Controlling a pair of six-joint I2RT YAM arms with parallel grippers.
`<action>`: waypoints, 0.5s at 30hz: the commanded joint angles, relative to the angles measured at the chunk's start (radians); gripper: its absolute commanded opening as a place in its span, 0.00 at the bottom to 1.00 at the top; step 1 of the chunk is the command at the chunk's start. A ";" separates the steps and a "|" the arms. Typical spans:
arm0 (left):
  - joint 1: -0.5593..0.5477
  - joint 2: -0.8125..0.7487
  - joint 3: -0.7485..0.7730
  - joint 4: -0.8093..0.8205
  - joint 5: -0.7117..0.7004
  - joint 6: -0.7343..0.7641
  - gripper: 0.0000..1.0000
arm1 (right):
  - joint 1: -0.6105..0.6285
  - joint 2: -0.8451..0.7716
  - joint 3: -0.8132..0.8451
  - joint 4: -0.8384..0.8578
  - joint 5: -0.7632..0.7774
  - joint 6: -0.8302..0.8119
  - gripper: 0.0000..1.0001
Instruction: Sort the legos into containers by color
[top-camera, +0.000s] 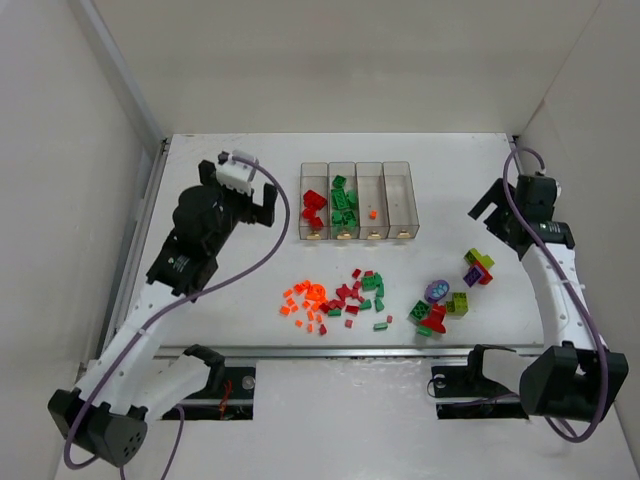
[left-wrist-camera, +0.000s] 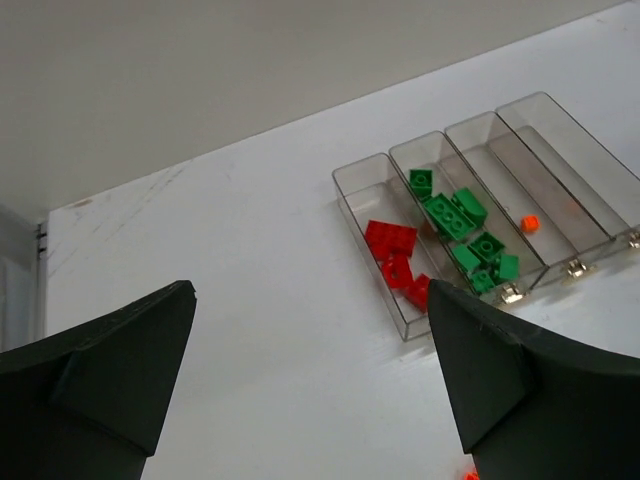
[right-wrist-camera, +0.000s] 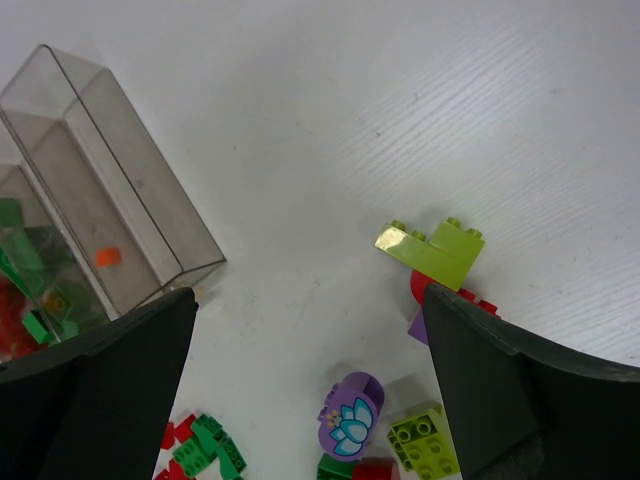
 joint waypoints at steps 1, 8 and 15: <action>-0.006 -0.067 -0.195 0.159 0.139 -0.030 1.00 | -0.014 -0.023 -0.040 0.029 -0.027 0.010 1.00; -0.015 -0.074 -0.317 0.250 0.187 -0.105 1.00 | -0.014 -0.032 -0.080 0.018 -0.036 0.010 1.00; -0.015 0.020 -0.389 0.330 0.177 -0.201 1.00 | -0.014 -0.023 -0.089 0.018 -0.045 0.030 1.00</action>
